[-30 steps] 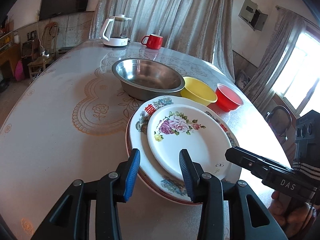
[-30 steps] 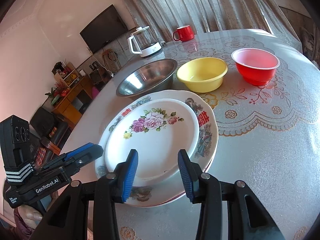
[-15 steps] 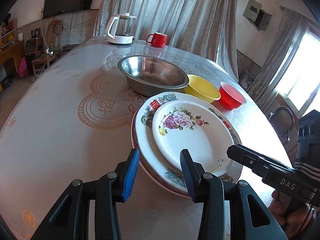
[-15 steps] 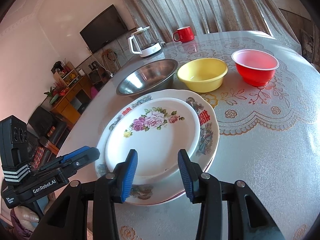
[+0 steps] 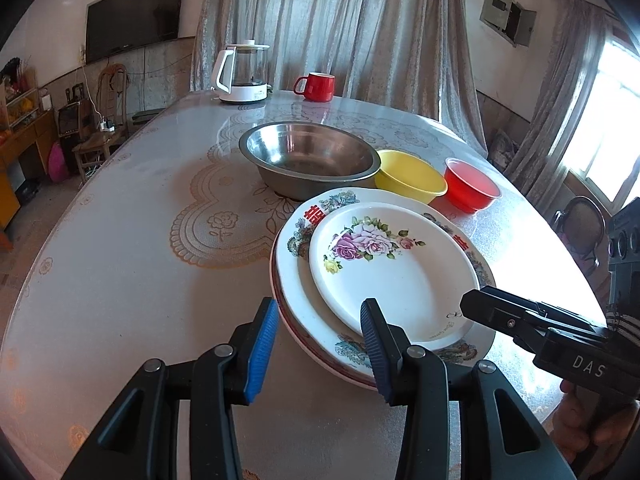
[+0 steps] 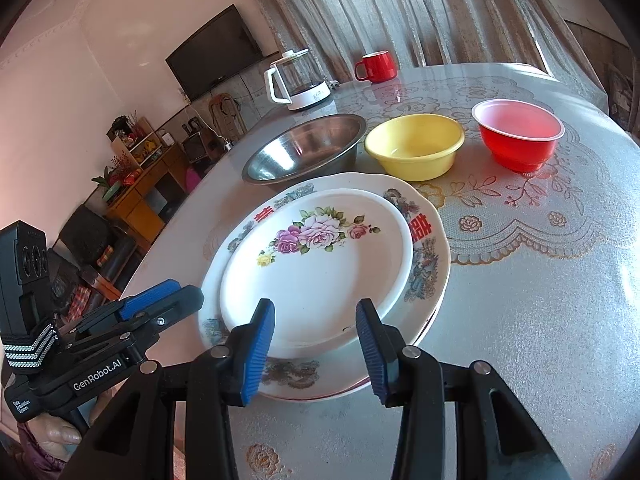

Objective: Organize plates and bowls
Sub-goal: 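Lower the pink-rose plate onto the stack and open the left tool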

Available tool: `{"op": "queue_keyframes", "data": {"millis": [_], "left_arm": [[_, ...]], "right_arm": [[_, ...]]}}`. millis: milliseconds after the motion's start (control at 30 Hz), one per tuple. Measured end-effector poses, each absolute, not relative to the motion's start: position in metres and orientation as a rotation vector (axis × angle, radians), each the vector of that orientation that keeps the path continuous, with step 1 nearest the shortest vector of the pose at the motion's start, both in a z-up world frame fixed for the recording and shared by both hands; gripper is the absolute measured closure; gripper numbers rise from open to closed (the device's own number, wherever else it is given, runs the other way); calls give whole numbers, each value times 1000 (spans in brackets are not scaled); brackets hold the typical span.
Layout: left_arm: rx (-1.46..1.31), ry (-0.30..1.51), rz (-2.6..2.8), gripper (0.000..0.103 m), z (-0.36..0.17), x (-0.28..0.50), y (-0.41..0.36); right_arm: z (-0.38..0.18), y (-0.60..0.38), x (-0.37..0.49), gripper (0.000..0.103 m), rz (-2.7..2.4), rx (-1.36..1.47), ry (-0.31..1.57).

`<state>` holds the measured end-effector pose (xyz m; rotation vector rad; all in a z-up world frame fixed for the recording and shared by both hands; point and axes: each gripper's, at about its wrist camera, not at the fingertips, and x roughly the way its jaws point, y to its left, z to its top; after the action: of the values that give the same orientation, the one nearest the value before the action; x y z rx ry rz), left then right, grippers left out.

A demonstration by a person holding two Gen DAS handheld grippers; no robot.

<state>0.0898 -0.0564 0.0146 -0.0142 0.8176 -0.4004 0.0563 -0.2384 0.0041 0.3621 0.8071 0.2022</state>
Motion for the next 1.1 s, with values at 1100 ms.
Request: {"op": "queue_keyframes", "data": {"millis": [1100], "left_arm": [[84,723,-325,52,29,70,-62]], "right_arm": [[6,-234,52,57,178,317,810]]}}
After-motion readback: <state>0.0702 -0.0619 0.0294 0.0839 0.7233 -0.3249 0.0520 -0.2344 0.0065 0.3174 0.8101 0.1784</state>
